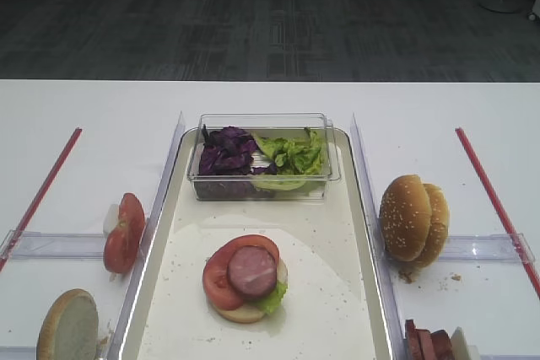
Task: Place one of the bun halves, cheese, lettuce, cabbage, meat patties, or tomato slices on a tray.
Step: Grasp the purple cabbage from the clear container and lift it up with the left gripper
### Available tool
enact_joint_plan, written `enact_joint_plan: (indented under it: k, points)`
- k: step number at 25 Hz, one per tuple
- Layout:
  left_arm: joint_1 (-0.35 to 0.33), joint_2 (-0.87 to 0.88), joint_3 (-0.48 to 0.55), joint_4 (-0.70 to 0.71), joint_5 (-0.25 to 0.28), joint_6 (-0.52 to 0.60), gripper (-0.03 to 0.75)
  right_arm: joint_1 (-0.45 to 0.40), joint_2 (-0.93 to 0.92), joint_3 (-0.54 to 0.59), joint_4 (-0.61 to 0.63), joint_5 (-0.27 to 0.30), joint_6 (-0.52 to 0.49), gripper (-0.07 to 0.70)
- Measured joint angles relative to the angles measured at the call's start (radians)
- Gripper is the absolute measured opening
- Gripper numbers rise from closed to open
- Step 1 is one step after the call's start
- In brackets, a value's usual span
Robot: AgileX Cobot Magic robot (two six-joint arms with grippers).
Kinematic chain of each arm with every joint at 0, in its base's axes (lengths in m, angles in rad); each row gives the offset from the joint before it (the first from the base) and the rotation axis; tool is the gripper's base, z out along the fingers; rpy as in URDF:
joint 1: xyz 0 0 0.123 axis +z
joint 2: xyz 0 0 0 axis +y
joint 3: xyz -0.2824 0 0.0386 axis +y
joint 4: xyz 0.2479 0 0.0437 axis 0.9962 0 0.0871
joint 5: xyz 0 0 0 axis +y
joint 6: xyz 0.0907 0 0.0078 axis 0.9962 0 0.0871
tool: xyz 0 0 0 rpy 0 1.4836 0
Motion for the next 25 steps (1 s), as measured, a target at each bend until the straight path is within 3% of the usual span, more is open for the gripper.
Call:
enact_joint_plan:
  k: [25]
  points:
    - [0.000, 0.000, 0.000, 0.000, 0.000, 0.000, 0.545, 0.000, 0.000, 0.000, 0.000, 0.000, 0.000, 0.542]
